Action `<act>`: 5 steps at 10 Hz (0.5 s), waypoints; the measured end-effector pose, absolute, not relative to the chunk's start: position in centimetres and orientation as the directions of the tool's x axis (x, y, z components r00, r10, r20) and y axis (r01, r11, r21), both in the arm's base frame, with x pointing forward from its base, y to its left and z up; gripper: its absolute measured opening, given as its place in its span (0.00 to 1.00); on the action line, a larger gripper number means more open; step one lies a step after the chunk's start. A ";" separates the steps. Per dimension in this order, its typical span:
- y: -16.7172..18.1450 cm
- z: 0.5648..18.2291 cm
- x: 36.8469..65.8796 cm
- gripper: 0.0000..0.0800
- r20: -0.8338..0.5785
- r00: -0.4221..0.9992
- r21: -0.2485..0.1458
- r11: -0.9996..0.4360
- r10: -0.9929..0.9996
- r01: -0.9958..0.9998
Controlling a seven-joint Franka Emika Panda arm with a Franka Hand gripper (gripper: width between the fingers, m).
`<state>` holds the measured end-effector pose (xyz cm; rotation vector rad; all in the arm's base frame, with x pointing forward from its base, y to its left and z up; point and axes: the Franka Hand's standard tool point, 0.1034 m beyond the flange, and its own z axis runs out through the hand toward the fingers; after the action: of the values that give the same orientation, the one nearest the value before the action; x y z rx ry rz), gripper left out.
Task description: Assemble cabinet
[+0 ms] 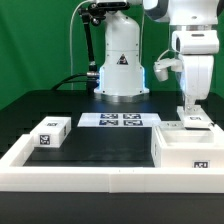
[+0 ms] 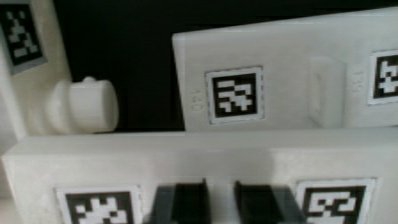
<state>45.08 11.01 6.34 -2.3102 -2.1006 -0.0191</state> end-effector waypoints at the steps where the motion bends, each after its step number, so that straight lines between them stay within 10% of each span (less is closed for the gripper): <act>1: 11.0 6.3 45.1 0.09 0.022 0.095 -0.008 -0.095 0.995 0.995; 5: 11.1 5.9 45.0 0.09 0.022 0.096 -0.014 -0.095 0.995 0.995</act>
Offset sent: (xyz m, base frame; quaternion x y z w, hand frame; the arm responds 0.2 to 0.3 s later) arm 0.0064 0.0008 0.0007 -0.0006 -0.0103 -0.0072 0.9999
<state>45.03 11.05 5.95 -2.3062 -2.0955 -0.0106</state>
